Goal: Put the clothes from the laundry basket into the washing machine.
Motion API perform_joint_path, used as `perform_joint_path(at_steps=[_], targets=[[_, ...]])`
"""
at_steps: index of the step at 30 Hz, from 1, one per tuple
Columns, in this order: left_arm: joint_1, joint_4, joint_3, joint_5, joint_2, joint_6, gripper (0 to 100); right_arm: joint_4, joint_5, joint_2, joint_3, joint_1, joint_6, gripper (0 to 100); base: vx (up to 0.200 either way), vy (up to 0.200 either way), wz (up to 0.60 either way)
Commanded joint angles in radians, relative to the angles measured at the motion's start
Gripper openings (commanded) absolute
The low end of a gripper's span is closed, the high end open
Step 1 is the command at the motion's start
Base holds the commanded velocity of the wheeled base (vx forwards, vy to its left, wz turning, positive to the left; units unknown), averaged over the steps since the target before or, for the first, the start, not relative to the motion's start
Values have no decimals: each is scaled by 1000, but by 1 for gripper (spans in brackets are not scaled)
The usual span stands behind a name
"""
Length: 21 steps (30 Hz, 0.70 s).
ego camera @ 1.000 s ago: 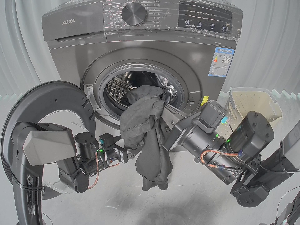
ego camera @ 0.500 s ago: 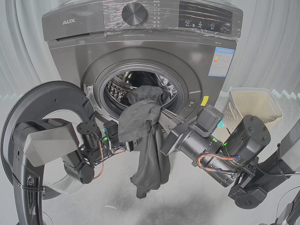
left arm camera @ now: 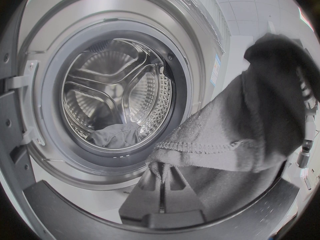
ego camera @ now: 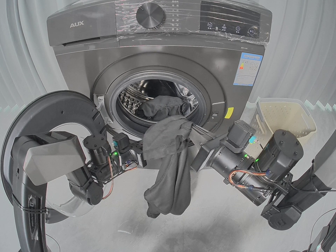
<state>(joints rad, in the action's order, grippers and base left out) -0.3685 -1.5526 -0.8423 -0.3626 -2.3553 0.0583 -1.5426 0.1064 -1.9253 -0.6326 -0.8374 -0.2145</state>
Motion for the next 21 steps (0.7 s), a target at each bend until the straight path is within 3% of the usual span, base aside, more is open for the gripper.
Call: perform_joint_path(at_steps=[1,6,10,13,14,16,21], targets=[[8,-1,48,7,64,0,0,1,1,16,47,51,3,0,0,0,0],[3,-1,177,5,200,-3,0,1,1,5,86,67,3,0,0,0,0],[-3,0,305,-4,307,-32,0,-1,4,-6,86,67,0,0,0,0,0],[-7,2,345,-15,349,-38,0,1,19,-24,86,69,0,0,0,0,0],[-10,2,345,-18,352,-49,0,1,30,-32,93,69,-3,100,0,0,0],[-12,2,345,-16,353,-51,0,2,33,-34,96,67,-5,100,0,0,0],[-12,2,342,-13,346,-60,0,2,39,-83,284,95,-3,100,0,0,0]])
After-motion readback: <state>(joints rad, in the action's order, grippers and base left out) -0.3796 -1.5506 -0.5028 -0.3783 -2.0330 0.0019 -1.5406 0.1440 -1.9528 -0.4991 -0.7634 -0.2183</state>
